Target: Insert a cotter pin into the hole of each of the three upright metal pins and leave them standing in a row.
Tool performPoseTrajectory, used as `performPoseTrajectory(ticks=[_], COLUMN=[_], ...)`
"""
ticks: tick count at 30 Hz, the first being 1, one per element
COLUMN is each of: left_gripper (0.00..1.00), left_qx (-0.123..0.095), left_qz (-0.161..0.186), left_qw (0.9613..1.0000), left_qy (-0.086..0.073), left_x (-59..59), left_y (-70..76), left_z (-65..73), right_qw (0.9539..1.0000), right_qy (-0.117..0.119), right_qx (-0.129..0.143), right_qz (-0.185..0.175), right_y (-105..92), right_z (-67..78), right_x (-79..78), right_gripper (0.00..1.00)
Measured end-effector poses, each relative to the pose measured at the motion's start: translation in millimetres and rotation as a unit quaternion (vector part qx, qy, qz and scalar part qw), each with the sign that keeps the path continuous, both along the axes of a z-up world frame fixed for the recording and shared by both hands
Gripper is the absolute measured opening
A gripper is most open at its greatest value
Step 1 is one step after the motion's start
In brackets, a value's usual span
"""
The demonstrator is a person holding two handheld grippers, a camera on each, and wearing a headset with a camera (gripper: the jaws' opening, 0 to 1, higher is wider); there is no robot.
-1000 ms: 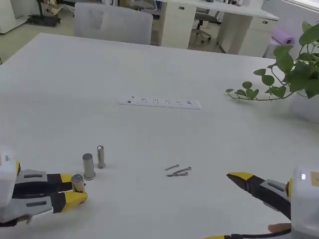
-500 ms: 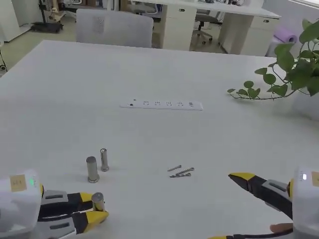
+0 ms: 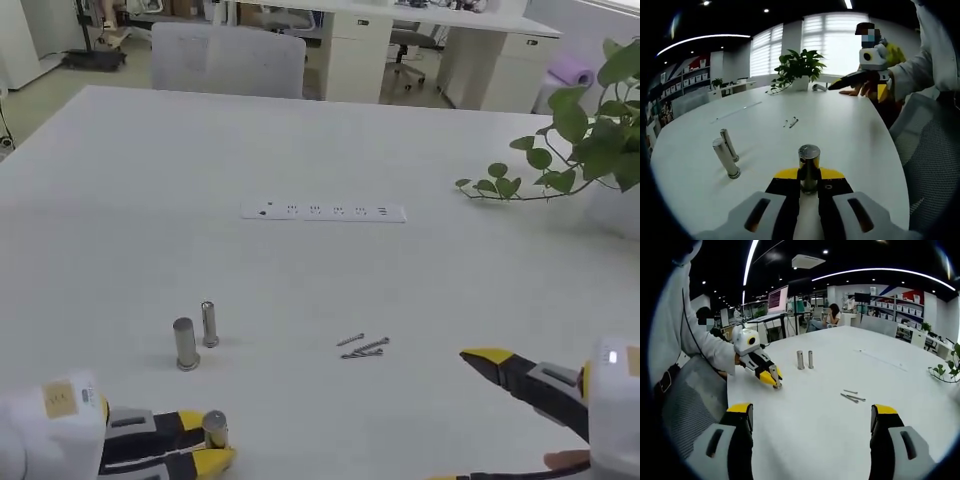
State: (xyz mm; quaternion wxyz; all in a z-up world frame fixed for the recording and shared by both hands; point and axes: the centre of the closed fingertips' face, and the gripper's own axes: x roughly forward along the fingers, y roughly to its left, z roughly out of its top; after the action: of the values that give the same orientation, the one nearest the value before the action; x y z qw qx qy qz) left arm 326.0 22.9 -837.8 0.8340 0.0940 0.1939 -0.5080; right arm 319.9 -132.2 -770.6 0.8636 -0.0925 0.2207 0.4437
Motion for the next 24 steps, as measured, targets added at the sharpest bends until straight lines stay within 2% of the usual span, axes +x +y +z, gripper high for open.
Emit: performPoseTrajectory(ticks=[6,7,8,11,16,21,23,24], left_gripper=[0.1,0.1,0.1,0.11,0.11,0.11,0.12,0.12], left_qx=[0.001,0.0,-0.003,-0.002,-0.006,-0.008,-0.015,-0.015], left_qz=[0.004,0.001,0.004,0.001,0.004,0.004,0.003,0.004], left_qw=[1.0,1.0,1.0,0.9999,0.9997,0.9996,0.9997,0.9997], left_qy=[0.004,-0.006,0.0,-0.013,-0.024,-0.026,-0.017,-0.018], left_x=[-2.8,-3.5,-3.9,-3.7,-1.4,-2.2,-3.4,-3.3], left_y=[0.3,-0.7,-0.6,-2.1,-2.9,-3.7,-4.1,-4.0], left_z=[-6.7,-6.6,-6.7,-5.7,-6.4,-4.8,-4.5,-4.1], right_qw=[1.0,1.0,1.0,1.0,1.0,1.0,1.0,1.0], right_qy=[0.002,0.001,0.002,0.002,0.001,0.0,-0.001,-0.001], right_qx=[-0.001,-0.001,-0.001,-0.002,0.0,0.001,0.001,0.001], right_qz=[0.0,0.001,0.001,0.001,0.001,0.001,0.001,0.001], right_y=[-0.4,-0.5,-0.5,-0.8,0.4,1.2,0.9,0.5], right_z=[-0.8,-0.9,-1.0,-1.4,-0.7,0.2,0.9,0.9], right_x=[-0.2,-0.1,-0.2,-0.1,-0.3,-0.5,-0.6,-0.6], right_gripper=[1.0,1.0,1.0,1.0,1.0,1.0,1.0,1.0])
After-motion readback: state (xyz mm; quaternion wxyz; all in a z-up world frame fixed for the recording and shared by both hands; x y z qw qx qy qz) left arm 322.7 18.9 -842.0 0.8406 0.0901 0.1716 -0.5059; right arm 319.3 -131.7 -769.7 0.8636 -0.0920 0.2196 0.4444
